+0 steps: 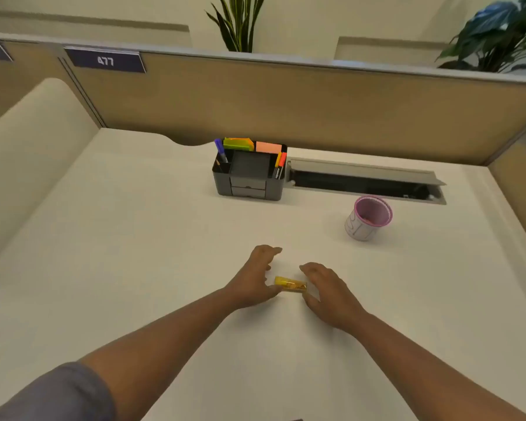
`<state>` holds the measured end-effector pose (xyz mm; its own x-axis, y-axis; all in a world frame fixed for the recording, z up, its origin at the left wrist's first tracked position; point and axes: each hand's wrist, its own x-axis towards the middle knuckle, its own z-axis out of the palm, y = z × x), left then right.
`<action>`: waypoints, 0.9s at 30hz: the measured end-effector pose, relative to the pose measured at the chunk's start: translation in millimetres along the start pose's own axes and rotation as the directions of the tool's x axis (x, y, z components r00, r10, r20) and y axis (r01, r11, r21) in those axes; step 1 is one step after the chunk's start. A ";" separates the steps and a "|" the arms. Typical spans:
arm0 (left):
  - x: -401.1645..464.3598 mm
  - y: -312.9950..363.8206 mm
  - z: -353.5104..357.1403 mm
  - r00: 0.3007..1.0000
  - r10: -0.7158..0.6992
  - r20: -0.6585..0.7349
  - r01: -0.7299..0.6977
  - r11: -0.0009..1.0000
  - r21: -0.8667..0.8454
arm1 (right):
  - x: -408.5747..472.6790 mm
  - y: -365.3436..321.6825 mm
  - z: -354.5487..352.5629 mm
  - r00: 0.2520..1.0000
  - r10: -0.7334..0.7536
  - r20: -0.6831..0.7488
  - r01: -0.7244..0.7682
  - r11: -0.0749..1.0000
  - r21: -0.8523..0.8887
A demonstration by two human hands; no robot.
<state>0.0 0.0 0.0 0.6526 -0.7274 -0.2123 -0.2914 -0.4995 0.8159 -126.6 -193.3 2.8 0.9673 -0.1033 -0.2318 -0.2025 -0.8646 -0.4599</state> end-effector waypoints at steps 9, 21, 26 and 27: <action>2.0 -13.7 16.6 0.999 0.037 0.018 -0.039 0.987 0.154 | 16.1 -4.8 11.8 0.997 0.072 0.018 -0.073 0.994 0.083; 4.9 7.7 14.4 0.992 -0.114 -0.049 0.104 0.979 -0.173 | 18.6 -6.7 9.4 0.993 0.099 -0.059 -0.074 0.939 0.337; 7.7 12.9 12.9 0.992 -0.097 -0.084 0.075 0.971 -0.225 | 17.2 -5.3 6.4 0.992 0.112 -0.049 -0.086 0.925 0.370; 7.9 14.3 11.5 0.992 -0.090 -0.084 0.069 0.973 -0.222 | 16.7 -5.7 5.8 0.992 0.116 -0.046 -0.090 0.923 0.375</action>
<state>-7.1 -18.3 3.8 0.7329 -0.6372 -0.2387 -0.0832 -0.4320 0.8980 -110.1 -187.3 -3.4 0.9433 -0.2253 -0.2439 -0.3317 -0.6039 -0.7248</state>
